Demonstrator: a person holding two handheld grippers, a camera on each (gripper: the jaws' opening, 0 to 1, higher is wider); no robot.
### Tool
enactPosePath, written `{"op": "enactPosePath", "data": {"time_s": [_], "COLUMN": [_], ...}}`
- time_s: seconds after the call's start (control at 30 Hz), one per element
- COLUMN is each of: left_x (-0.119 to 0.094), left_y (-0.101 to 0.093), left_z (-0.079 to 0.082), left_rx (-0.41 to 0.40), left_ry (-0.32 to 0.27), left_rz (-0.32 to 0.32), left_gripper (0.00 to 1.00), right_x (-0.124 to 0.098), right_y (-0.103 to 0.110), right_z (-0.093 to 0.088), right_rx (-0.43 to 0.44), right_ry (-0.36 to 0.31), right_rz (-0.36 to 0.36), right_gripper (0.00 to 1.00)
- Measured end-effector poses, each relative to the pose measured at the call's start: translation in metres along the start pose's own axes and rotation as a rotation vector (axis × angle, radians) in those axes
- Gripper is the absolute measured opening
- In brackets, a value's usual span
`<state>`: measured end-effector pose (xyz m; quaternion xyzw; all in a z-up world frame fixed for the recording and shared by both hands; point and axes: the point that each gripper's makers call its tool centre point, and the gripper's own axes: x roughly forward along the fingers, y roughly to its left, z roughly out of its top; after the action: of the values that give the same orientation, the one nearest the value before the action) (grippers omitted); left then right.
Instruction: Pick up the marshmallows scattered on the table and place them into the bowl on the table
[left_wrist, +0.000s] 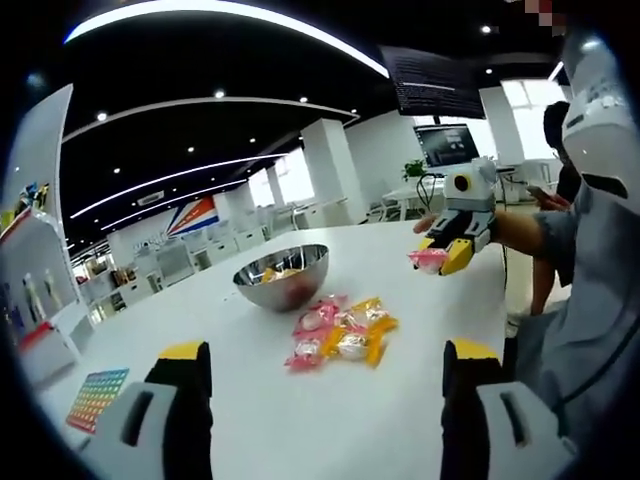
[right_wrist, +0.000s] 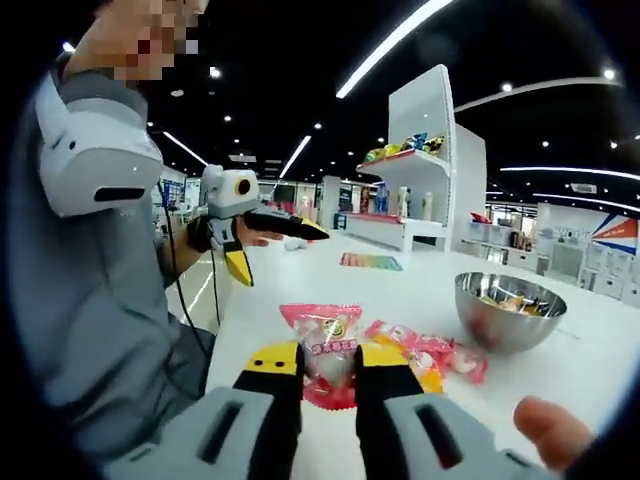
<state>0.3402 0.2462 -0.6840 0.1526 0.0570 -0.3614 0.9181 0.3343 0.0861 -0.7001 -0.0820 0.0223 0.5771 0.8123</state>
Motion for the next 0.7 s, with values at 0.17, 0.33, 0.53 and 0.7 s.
{"op": "enactPosePath", "data": {"time_s": [0.17, 0.33, 0.53, 0.7], "left_x": [0.001, 0.002, 0.003, 0.001], "left_y": [0.003, 0.001, 0.003, 0.002], "left_z": [0.000, 0.001, -0.001, 0.001], "left_rx": [-0.010, -0.005, 0.010, 0.010], "left_ry": [-0.003, -0.004, 0.011, 0.006], "left_rz": [0.009, 0.004, 0.010, 0.008], "left_gripper": [0.95, 0.95, 0.95, 0.94], "right_x": [-0.016, -0.026, -0.047, -0.055], "right_y": [-0.001, -0.001, -0.029, -0.052], "right_z": [0.008, 0.013, 0.043, 0.105], "right_rx": [-0.008, -0.009, -0.084, -0.143], "right_ry": [-0.005, -0.014, -0.028, -0.084], "right_rz": [-0.049, -0.078, -0.161, -0.183], "right_gripper": [0.16, 0.16, 0.16, 0.16]}}
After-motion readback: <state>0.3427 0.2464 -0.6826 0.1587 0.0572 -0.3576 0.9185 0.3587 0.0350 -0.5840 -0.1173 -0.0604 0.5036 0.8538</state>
